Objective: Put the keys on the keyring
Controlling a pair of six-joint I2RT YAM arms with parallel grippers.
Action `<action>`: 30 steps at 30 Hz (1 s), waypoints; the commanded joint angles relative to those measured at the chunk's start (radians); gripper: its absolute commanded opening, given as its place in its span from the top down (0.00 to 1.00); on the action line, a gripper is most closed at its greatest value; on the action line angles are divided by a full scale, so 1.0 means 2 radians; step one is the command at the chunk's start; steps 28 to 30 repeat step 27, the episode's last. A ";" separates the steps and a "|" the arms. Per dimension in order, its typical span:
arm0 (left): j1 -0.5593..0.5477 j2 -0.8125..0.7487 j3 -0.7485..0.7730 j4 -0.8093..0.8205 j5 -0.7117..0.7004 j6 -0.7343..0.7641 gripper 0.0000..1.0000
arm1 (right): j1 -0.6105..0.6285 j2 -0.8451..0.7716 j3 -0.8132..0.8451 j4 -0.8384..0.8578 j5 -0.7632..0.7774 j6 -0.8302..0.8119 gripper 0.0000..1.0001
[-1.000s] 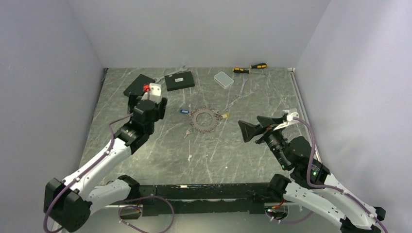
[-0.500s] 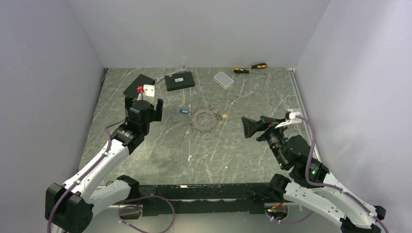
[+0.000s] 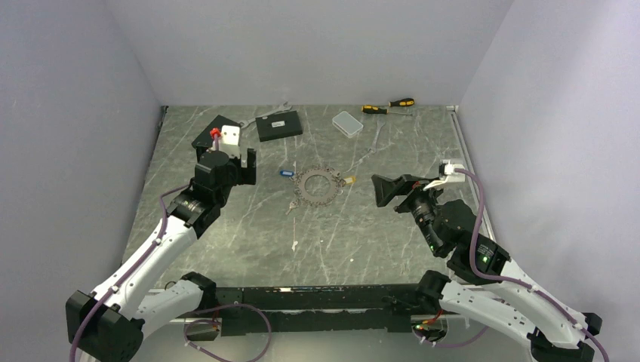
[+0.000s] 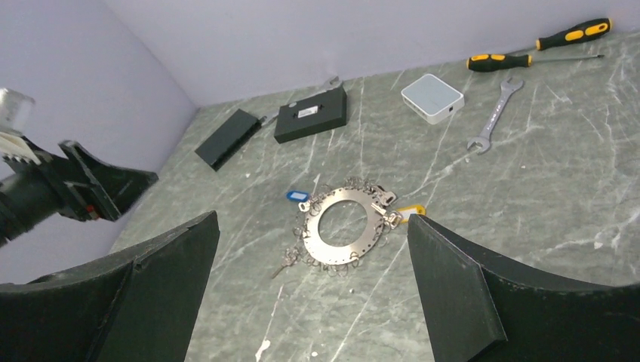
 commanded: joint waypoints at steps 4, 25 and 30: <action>0.002 0.002 0.024 -0.005 0.013 -0.031 0.00 | 0.003 0.002 0.013 0.009 -0.010 -0.007 0.00; 0.002 0.000 0.023 -0.004 0.006 -0.022 0.02 | 0.003 -0.024 -0.018 0.077 -0.053 -0.009 0.00; 0.002 0.005 0.023 -0.001 0.007 -0.021 0.02 | 0.003 -0.022 -0.022 0.070 -0.051 -0.009 0.00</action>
